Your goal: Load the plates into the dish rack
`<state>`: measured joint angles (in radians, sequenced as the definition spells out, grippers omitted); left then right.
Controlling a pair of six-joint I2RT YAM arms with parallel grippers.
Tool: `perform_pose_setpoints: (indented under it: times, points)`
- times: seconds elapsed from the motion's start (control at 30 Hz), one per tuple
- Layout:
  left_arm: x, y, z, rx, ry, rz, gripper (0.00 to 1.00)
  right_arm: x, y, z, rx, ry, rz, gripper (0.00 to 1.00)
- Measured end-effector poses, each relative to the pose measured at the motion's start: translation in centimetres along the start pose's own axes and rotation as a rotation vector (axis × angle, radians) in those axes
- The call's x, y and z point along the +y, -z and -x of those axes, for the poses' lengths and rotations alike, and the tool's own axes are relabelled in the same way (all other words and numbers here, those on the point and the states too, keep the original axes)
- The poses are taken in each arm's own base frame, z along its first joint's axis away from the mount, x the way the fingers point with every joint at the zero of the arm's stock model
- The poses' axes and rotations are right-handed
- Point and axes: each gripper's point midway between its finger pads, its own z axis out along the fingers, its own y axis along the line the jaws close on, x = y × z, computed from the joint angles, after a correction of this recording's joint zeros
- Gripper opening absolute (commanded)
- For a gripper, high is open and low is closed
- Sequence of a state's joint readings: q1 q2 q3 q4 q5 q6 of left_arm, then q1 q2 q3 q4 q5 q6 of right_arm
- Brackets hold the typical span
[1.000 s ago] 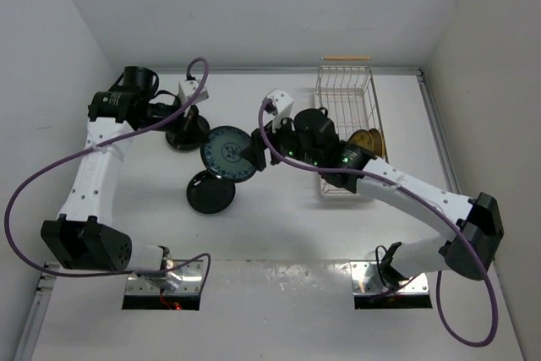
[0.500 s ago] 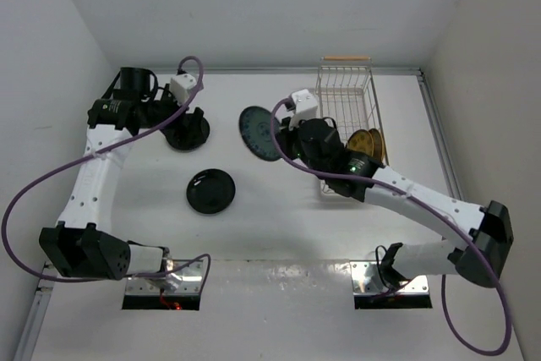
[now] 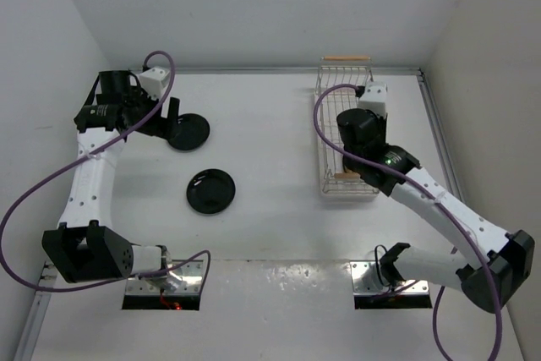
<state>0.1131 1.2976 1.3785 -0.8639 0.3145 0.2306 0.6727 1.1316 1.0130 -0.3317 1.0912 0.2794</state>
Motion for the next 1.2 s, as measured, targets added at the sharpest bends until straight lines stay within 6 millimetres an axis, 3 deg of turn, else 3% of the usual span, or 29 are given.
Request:
perform_pose_setpoints:
  times: [0.13,0.37,0.77,1.1,1.17,1.2]
  points:
    - [0.0,-0.1,0.1,-0.004,0.004,0.001,0.87,-0.6,-1.3,-3.2,0.1,0.035,-0.013,0.0]
    - [0.2,-0.2,-0.3,0.001,0.011,0.004,0.87,1.0,-2.7,-7.5,0.262,0.057,0.053,0.0]
    - [0.2,-0.4,-0.5,0.007,0.014,0.005,0.87,2.6,-2.4,-12.3,0.431,0.099,0.08,0.0]
    - [0.2,-0.4,-0.6,0.007,0.014,0.008,0.87,3.4,-2.4,-13.6,0.467,0.108,0.081,0.0]
    - [0.3,-0.4,-0.6,0.008,0.014,0.01,0.87,3.7,-2.5,-14.2,0.486,0.118,0.084,0.05]
    - [0.3,-0.3,-0.6,0.008,0.014,0.011,0.87,3.8,-2.6,-14.3,0.486,0.121,0.081,0.13]
